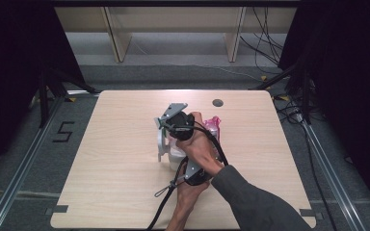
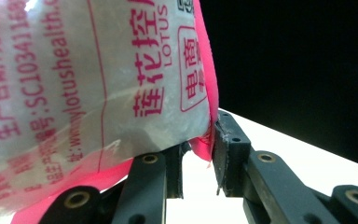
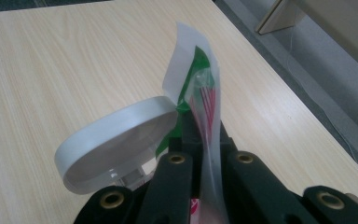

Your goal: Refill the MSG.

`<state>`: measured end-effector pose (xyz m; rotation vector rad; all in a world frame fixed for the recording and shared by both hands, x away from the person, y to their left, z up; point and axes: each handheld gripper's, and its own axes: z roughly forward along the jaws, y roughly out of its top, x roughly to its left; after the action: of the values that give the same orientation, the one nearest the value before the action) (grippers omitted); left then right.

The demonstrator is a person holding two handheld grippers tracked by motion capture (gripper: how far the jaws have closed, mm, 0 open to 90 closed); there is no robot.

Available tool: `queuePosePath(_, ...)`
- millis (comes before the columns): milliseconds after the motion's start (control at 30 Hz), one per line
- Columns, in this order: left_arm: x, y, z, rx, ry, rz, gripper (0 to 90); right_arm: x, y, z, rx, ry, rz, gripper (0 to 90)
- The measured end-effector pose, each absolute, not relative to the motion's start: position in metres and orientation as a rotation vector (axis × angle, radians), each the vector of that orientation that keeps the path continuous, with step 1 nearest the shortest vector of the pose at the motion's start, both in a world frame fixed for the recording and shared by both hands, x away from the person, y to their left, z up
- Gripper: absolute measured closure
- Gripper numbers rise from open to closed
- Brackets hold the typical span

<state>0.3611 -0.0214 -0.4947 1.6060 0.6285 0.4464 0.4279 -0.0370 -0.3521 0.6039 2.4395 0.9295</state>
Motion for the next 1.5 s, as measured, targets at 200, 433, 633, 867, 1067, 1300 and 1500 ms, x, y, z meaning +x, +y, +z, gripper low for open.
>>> queuePosePath(200, 0.3617, -0.0220, -0.4960, 1.607, 0.635, 0.447, 74.6, 0.4288, -0.0378, -0.3514, 0.594, 2.432, 0.931, 90.0)
queuePosePath(433, 0.3596, -0.0235, -0.4960, 1.593, 0.646, 0.387, 74.7, 0.4290, -0.0391, -0.3489, 0.592, 2.426, 0.923, 90.0)
queuePosePath(633, 0.3584, -0.0300, -0.4966, 1.507, 0.688, 0.356, 74.7, 0.4294, -0.0383, -0.3509, 0.594, 2.424, 0.925, 90.0)
queuePosePath(867, 0.3610, -0.0245, -0.4962, 1.571, 0.646, 0.409, 74.7, 0.4294, -0.0386, -0.3510, 0.585, 2.425, 0.917, 90.0)
queuePosePath(1067, 0.3610, -0.0273, -0.4962, 1.525, 0.665, 0.414, 74.7, 0.4290, -0.0384, -0.3506, 0.586, 2.422, 0.919, 90.0)
queuePosePath(1300, 0.3616, -0.0218, -0.4959, 1.594, 0.636, 0.442, 74.7, 0.4285, -0.0373, -0.3515, 0.580, 2.427, 0.904, 90.0)
queuePosePath(1500, 0.3614, -0.0216, -0.4952, 1.598, 0.630, 0.446, 74.7, 0.4288, -0.0381, -0.3500, 0.585, 2.423, 0.917, 90.0)
